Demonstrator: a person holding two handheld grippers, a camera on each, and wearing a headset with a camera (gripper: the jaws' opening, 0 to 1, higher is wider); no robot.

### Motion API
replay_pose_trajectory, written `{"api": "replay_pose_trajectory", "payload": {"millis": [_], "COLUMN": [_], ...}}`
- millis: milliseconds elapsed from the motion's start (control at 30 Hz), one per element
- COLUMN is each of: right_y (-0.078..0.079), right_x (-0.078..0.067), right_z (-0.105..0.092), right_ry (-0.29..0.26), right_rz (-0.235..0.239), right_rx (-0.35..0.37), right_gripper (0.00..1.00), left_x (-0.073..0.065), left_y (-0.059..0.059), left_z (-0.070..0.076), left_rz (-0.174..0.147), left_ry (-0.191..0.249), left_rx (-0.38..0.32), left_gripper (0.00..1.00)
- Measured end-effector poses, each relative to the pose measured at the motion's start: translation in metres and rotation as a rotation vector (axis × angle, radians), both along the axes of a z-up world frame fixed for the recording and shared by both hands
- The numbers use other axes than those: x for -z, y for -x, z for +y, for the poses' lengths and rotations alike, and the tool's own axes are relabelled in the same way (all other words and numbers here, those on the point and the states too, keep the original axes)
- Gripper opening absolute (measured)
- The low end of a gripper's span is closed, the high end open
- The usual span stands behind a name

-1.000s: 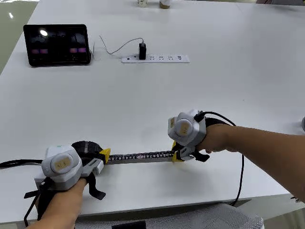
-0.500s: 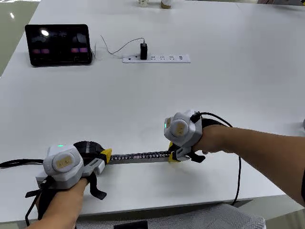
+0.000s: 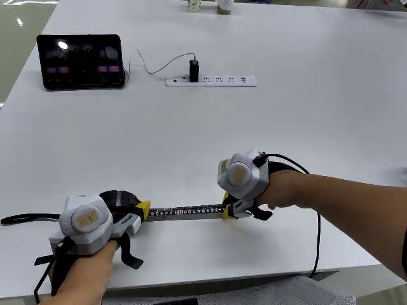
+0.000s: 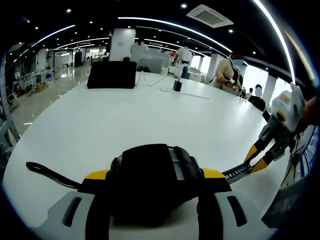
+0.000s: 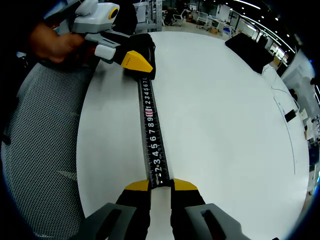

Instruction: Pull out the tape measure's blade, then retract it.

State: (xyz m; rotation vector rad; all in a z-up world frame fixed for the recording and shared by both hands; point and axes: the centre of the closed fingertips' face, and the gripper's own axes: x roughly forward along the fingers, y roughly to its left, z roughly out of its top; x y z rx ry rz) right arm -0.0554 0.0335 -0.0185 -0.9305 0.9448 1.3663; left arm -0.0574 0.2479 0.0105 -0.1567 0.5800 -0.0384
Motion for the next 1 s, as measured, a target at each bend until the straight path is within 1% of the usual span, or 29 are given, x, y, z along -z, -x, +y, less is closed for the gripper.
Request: {"api": "replay_pose_trajectory", "payload": {"millis": [1000], "right_y": [0.000], "right_x": [0.000], "right_z": [0.014], "right_ry": [-0.013], "right_rz": [-0.002], "right_rx": [-0.011], "right_gripper": [0.11], "left_x": [0.001], "left_y": [0.000], "left_z": [0.000], "left_rz": [0.009], "left_ry": [-0.012], "left_rx": [0.008], "left_gripper": [0.65]}}
